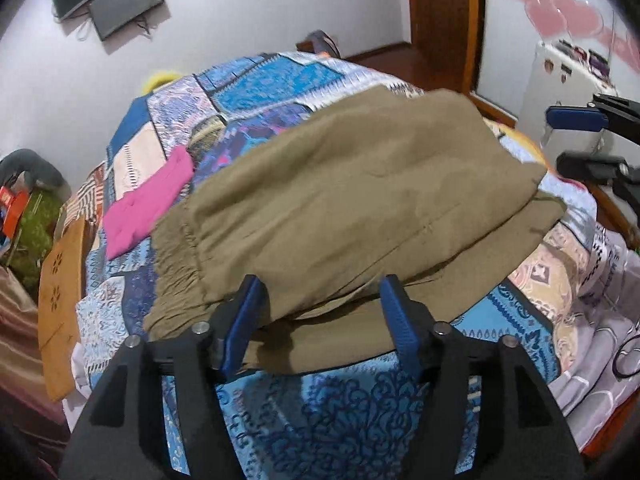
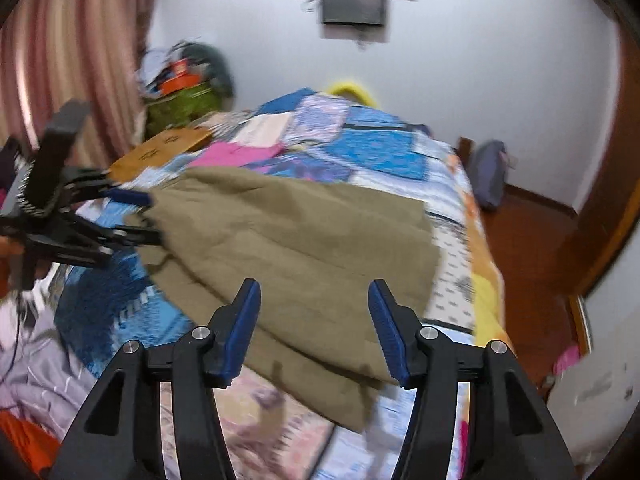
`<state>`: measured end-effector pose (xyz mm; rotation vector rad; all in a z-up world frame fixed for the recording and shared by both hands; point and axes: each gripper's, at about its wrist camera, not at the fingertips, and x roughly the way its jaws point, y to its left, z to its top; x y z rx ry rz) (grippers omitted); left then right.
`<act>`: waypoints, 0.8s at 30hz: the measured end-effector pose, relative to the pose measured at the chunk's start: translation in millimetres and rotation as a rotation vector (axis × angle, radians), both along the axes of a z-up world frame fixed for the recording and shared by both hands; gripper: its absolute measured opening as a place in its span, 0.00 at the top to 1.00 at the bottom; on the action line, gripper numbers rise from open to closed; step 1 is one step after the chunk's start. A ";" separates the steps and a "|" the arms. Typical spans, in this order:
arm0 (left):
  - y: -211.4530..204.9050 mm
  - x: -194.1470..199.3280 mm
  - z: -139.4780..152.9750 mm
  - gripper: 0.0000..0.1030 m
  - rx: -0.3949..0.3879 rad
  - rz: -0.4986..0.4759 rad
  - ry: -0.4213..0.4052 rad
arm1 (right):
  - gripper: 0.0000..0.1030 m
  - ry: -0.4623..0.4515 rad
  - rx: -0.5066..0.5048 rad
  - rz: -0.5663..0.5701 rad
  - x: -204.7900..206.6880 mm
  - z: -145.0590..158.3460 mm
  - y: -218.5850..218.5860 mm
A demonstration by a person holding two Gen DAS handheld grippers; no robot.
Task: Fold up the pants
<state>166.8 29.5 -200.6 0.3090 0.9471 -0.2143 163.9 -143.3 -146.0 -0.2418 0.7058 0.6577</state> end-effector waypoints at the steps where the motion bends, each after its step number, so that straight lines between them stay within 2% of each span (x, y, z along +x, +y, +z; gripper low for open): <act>1: -0.5 1.3 -2.7 0.39 -0.007 -0.002 0.010 | 0.49 0.016 0.006 0.024 1.3 -5.6 9.9; 7: 5.4 3.9 -8.3 0.38 -0.062 0.005 0.031 | 0.49 0.122 0.016 0.088 14.4 -33.0 42.7; 11: 7.2 4.3 -11.0 0.37 -0.084 0.007 0.041 | 0.49 0.168 -0.017 0.121 18.5 -47.0 60.4; 16: 11.7 8.9 -7.5 0.34 -0.140 0.015 0.057 | 0.47 0.164 -0.016 0.138 20.8 -52.0 68.2; 19: 9.8 9.1 -4.6 0.34 -0.154 0.013 0.055 | 0.58 0.141 -0.006 0.138 20.4 -50.7 67.6; 21: 7.9 9.9 -4.9 0.34 -0.171 0.000 0.078 | 0.74 0.144 0.022 0.149 20.1 -48.7 68.0; 24: 3.2 9.9 -5.5 0.34 -0.149 -0.002 0.070 | 0.88 0.124 0.033 0.160 16.2 -44.8 71.4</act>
